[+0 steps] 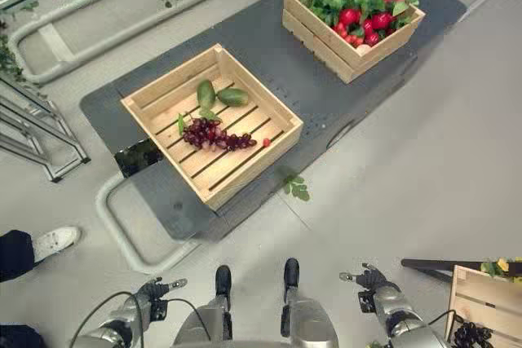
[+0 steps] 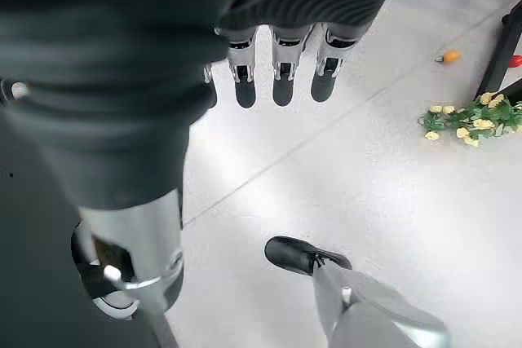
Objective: Pick up the fruits from the basket on one side to the basket on the other side
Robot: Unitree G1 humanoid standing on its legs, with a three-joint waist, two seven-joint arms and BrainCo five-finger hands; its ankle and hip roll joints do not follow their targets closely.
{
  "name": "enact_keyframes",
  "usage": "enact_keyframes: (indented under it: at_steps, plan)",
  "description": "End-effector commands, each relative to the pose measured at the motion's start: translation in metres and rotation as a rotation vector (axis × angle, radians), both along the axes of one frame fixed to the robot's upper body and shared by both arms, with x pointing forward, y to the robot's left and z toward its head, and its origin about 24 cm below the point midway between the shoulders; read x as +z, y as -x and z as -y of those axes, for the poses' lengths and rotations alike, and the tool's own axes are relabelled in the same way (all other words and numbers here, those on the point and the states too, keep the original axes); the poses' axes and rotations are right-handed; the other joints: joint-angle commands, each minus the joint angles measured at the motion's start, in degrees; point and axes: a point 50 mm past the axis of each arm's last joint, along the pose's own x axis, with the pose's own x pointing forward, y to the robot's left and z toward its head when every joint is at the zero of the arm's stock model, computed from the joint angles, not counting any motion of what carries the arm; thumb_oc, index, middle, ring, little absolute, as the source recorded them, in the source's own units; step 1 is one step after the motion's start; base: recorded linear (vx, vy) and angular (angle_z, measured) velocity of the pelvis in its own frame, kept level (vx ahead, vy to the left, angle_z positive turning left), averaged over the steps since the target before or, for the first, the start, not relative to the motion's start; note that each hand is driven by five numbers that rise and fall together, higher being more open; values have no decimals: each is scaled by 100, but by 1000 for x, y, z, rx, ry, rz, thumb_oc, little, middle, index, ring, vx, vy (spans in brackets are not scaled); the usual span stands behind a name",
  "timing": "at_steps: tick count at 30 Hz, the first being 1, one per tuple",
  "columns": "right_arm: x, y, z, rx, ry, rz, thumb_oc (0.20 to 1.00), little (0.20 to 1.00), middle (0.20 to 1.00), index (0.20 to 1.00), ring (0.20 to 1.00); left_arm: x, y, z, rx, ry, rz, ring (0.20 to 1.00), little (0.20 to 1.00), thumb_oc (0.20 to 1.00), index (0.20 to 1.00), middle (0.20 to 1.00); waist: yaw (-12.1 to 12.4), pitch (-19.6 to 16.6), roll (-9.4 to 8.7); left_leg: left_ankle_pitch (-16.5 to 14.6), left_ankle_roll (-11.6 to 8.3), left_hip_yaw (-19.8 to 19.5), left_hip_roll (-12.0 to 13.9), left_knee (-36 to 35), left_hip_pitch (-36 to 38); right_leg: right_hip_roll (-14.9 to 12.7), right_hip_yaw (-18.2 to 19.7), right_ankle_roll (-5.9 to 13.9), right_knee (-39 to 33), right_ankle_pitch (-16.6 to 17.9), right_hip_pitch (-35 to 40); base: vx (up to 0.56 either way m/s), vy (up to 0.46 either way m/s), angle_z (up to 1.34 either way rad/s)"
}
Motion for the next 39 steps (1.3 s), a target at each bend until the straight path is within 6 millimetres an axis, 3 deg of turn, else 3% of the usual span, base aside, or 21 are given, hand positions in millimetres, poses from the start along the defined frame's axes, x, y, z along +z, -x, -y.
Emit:
enact_keyframes:
  at_steps: [1, 15, 26, 30, 39]
  plan:
    - [-4, 1, -9, 47, -6, -27, 1000, 1000, 1000, 1000, 1000, 3, -6, -6, -83, -75, -31, 1000, 1000, 1000, 1000, 1000, 106, -10, -250, -365, 162, 94, -313, 0, -15, -306, 76, 564, 52, -338, 42, 302, -290, -11]
    - [-8, 8, -12, 47, -9, -45, 1000, 1000, 1000, 1000, 1000, 7, -15, -3, -92, -87, 13, 1000, 1000, 1000, 1000, 1000, 119, -59, -224, -392, 164, 66, -310, 0, 71, -332, 50, 579, 56, -364, 134, 3, -1, 0]
    - [-11, 15, -14, 59, -15, -76, 1000, 1000, 1000, 1000, 1000, 2, -3, -4, -67, -80, -30, 1000, 1000, 1000, 1000, 1000, 135, -164, -253, -450, 165, 69, -306, 0, 202, -339, 34, 581, 61, -413, 267, 3, -1, 0]
    - [-11, 15, -15, 58, -13, -70, 1000, 1000, 1000, 1000, 1000, 6, -12, -3, -95, -106, 5, 1000, 1000, 1000, 1000, 1000, 128, -168, -244, -458, 166, 71, -310, 0, 221, -337, 25, 582, 52, -424, 295, 0, 0, 0]
    - [-5, 8, -5, 34, 16, -25, 1000, 1000, 1000, 1000, 1000, 35, -57, -5, -92, -122, 256, 1000, 1000, 1000, 1000, 1000, 162, -46, -219, -388, 153, 3, -328, 0, 106, -356, -42, 602, 64, -367, 213, -12, -1, 2]
